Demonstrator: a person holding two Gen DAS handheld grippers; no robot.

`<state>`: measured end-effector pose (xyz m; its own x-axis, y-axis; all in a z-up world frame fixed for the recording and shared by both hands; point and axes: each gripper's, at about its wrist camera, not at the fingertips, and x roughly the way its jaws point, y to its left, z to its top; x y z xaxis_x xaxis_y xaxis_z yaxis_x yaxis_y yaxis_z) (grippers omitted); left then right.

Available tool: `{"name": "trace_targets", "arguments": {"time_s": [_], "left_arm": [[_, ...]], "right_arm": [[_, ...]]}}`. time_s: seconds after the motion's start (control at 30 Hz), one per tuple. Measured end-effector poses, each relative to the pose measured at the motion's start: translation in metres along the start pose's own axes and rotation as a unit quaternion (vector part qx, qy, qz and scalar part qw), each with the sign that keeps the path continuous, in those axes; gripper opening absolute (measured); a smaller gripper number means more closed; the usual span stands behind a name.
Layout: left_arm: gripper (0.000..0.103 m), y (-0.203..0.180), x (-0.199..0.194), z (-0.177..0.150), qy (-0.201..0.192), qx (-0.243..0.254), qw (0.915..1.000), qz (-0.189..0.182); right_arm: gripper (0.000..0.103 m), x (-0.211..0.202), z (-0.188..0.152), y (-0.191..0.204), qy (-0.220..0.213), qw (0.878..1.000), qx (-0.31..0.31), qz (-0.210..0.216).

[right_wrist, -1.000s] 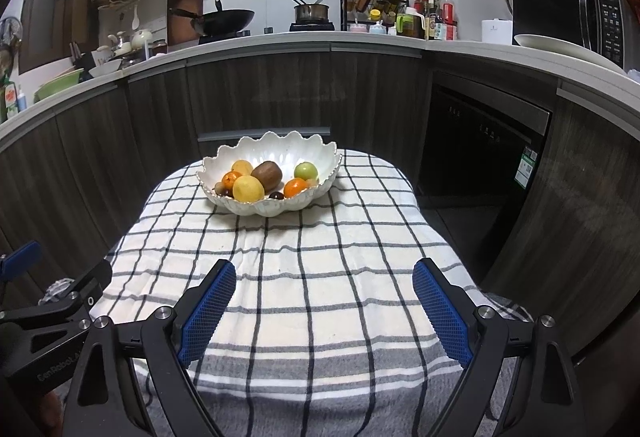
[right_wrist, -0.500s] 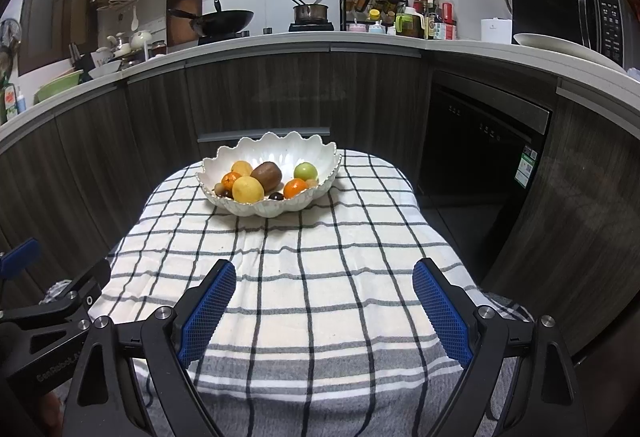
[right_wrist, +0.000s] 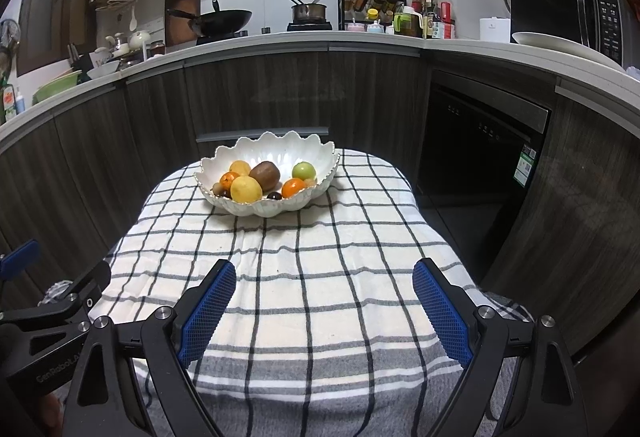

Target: Organize fruits

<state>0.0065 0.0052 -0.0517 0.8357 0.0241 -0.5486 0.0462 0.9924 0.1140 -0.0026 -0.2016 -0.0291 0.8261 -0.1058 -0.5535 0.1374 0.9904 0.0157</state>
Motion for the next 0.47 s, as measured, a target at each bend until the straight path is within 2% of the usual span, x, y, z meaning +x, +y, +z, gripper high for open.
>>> {"name": "trace_targets", "arguments": {"time_s": [0.47], "left_arm": [[0.103, -0.0044, 0.0009, -0.0015, -0.002, 0.008, 1.0, 0.005]], "right_arm": [[0.091, 0.0024, -0.0013, -0.0043, 0.004, 1.0, 0.003, -0.003]]}}
